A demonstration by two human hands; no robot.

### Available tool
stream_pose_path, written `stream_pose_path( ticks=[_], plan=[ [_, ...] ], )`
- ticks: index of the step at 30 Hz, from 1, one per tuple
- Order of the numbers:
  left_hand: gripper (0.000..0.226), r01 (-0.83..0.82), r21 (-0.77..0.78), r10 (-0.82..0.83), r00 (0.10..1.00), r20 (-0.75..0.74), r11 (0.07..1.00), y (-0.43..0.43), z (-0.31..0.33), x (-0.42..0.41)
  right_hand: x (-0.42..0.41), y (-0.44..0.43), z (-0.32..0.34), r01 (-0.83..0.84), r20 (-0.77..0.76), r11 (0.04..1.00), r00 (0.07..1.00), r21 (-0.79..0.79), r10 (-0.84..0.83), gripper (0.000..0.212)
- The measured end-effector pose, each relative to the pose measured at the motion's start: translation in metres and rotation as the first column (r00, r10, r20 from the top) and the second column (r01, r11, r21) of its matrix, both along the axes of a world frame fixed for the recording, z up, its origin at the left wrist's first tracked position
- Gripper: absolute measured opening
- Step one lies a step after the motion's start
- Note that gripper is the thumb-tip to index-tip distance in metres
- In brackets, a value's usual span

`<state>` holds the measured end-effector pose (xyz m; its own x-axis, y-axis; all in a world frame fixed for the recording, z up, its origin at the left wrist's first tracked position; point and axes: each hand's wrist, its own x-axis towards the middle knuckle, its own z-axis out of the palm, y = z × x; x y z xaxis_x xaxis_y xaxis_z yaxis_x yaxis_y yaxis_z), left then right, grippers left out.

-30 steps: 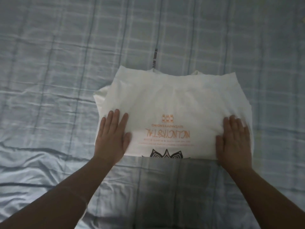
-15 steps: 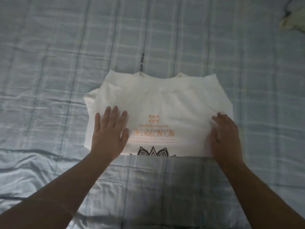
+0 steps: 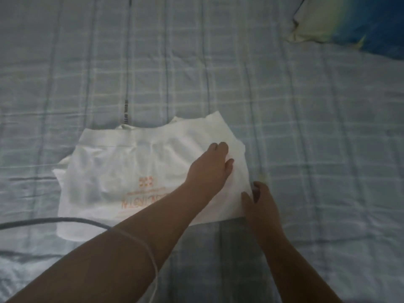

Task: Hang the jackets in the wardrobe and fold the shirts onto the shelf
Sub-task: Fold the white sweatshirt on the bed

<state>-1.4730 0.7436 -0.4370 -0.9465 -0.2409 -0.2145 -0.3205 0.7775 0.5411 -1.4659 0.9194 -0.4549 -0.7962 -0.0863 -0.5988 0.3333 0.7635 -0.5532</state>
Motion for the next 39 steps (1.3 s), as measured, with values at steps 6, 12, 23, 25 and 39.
stream_pose_path(
  ticks=[6, 12, 23, 25, 39],
  plan=[
    [0.058, -0.250, 0.000, 0.241, 0.932, 0.270, 0.968, 0.042, -0.018, -0.063, -0.002, 0.011, -0.004, -0.094, 0.047, 0.995, 0.994, -0.031, 0.096, 0.020],
    [0.053, -0.257, -0.103, 0.277, 0.898, 0.343, 0.961, 0.050, -0.027, -0.081, -0.004, 0.007, -0.006, -0.059, 0.119, 0.993, 0.990, -0.105, 0.072, 0.017],
    [0.024, -0.284, 0.038, 0.279, 0.955, 0.101, 0.958, 0.009, -0.001, -0.047, 0.017, -0.020, 0.025, 0.081, 0.139, 0.943, 0.990, -0.322, -0.037, 0.015],
    [0.021, -0.306, 0.037, 0.304, 0.951, 0.052, 0.951, -0.016, 0.012, -0.025, 0.033, -0.038, 0.037, 0.104, 0.124, 0.923, 0.990, -0.371, -0.062, 0.024],
    [0.008, -0.458, 0.678, 0.594, 0.803, 0.040, 0.575, -0.268, 0.045, 0.167, 0.192, -0.269, 0.069, -0.246, -0.084, 0.913, 0.969, -0.326, 0.231, 0.063]
  ],
)
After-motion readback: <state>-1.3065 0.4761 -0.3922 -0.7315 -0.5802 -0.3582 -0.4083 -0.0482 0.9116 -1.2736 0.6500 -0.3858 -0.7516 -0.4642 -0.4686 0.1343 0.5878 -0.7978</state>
